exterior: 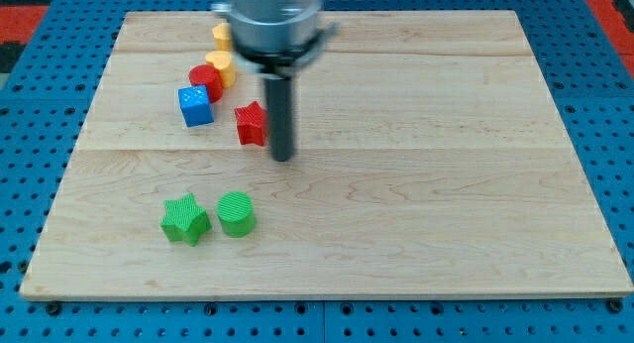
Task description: Push the red circle towards the center
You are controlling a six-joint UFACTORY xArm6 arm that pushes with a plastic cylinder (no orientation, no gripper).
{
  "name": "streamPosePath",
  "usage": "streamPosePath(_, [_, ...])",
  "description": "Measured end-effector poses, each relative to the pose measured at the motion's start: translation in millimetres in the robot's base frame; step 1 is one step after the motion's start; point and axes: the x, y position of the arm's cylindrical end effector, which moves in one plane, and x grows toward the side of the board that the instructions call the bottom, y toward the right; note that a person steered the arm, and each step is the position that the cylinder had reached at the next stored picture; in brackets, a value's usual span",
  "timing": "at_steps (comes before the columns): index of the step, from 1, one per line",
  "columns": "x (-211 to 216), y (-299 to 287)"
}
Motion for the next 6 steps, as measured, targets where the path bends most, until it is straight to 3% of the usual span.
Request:
streamPosePath(1, [-50,-105])
streamPosePath(2, [-99,-132])
streamPosePath(4, [-121,-56])
streamPosePath(5, [-132,-55])
streamPosePath(6, [-128,12])
